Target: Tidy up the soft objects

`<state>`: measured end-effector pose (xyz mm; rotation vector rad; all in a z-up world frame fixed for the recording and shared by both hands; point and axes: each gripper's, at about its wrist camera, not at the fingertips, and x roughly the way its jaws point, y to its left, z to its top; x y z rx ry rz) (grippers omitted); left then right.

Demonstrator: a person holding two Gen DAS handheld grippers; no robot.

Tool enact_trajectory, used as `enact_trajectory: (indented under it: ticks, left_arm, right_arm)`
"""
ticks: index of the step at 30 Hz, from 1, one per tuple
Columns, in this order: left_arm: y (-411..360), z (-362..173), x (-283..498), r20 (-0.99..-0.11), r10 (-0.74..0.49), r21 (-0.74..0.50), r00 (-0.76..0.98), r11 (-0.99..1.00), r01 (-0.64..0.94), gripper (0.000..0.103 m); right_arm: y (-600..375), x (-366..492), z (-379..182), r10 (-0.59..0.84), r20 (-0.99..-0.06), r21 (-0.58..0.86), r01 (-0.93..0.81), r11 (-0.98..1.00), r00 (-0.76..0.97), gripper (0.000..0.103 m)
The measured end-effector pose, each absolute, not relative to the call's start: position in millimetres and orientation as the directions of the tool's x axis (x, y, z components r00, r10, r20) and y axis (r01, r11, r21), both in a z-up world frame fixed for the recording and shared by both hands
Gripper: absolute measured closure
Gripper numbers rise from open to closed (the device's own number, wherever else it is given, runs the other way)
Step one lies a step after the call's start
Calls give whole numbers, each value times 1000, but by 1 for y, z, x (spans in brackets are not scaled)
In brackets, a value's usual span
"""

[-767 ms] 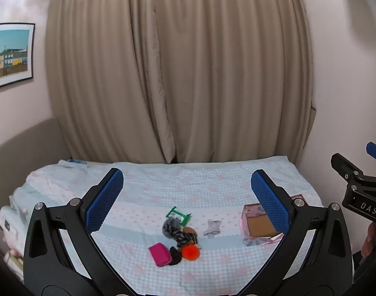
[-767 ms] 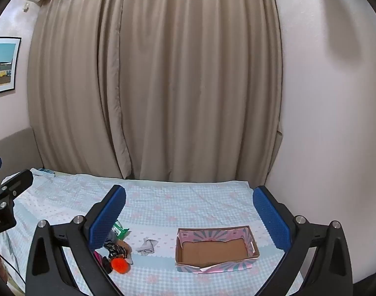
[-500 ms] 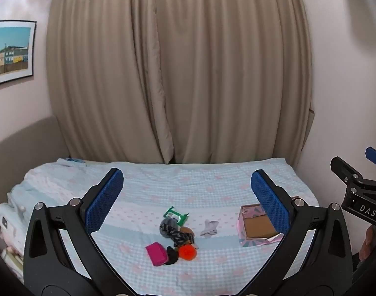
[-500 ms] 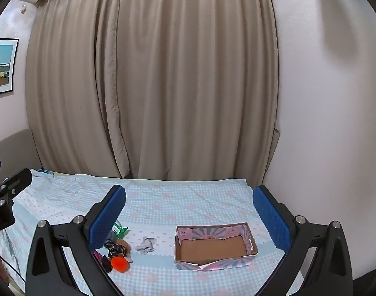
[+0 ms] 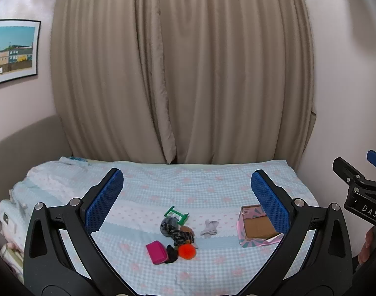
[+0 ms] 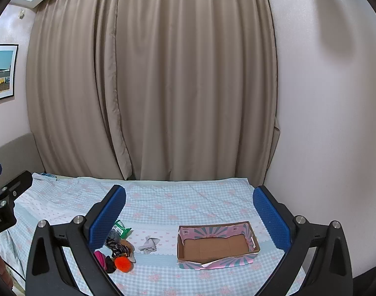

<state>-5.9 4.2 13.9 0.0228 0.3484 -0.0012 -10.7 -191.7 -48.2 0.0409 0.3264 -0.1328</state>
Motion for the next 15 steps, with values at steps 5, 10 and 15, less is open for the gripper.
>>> enact_trajectory:
  ticks: [5,10,15]
  left_arm:
    - [2,11,-5,-342,5,22,940,1000,3,0]
    - [2,9,-6,-344,6,21,939,1000,2,0]
    - [1,6,-6,-347,6,22,938,1000,1,0]
  right_arm:
    - [-193,-10,-51,-123,-324,25,138,990,938,0]
    - [-194,-9,-53,-122,-323,28,138,990,938,0]
    - [-193,-11,-54,-124,-325,34,143,989,938,0]
